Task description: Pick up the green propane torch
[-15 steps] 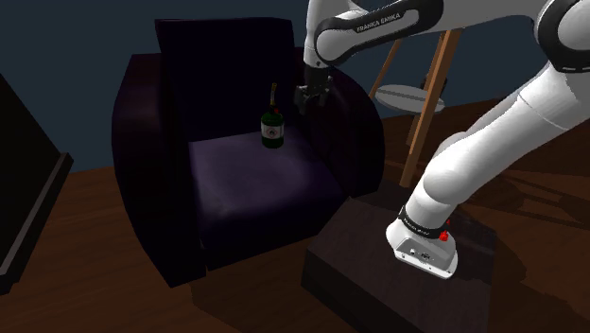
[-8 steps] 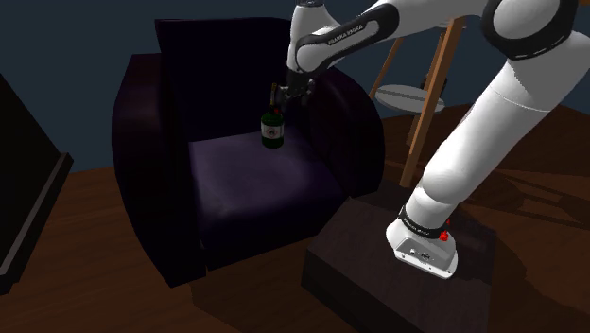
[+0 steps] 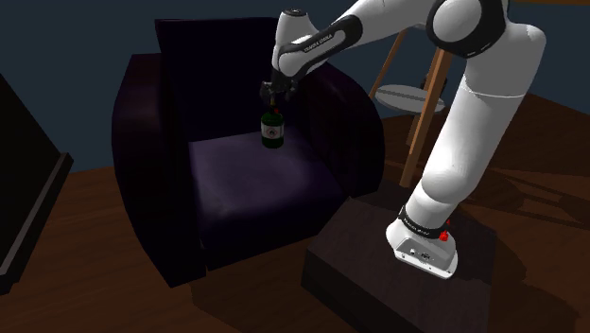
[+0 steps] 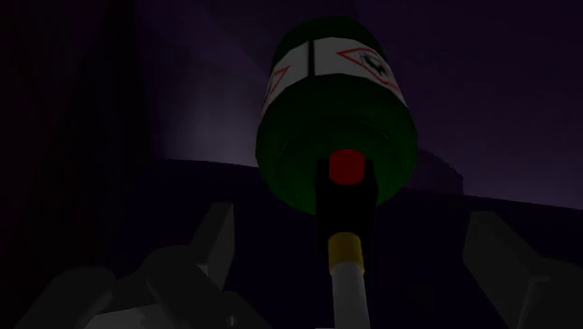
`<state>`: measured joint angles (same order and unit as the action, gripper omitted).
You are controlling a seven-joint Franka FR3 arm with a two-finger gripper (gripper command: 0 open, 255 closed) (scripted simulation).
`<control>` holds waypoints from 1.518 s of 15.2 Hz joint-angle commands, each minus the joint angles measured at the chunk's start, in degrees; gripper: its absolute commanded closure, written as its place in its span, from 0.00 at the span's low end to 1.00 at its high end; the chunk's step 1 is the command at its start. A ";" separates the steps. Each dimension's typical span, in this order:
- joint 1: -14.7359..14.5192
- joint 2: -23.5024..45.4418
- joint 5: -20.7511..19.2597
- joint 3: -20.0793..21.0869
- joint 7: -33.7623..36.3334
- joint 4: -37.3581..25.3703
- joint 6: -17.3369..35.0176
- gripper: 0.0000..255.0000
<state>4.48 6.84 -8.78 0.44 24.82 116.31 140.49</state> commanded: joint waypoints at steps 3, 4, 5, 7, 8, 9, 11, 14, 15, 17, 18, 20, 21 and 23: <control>0.00 2.96 -0.53 -0.23 1.13 -0.83 3.00 0.00; -0.01 3.33 -0.66 -0.27 1.28 -0.51 3.69 0.00; -0.02 3.71 -0.80 -0.31 1.43 -0.19 4.38 0.00; -0.05 4.50 -1.08 -0.40 1.74 0.39 5.74 0.00; -0.06 4.73 -1.16 -0.43 1.83 0.56 6.14 0.00; -0.06 4.74 -1.16 -0.43 1.83 0.55 6.14 0.00; -0.12 4.73 -1.23 -0.42 1.98 0.68 6.25 1.00; -0.11 4.71 -1.22 -0.42 1.95 0.70 6.25 1.00; -0.11 4.71 -1.23 -0.42 1.96 0.72 6.27 1.00; -0.11 4.69 -1.23 -0.42 1.96 0.74 6.27 1.00; -0.12 4.71 -1.23 -0.42 1.97 0.72 6.27 1.00; -0.04 4.33 -1.01 -0.38 1.67 0.28 5.46 1.00; -0.03 3.93 -0.88 -0.34 1.52 -0.02 4.77 1.00; -0.01 3.17 -0.61 -0.26 1.22 -0.64 3.40 1.00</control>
<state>4.42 10.56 -9.56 0.15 26.28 115.94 144.58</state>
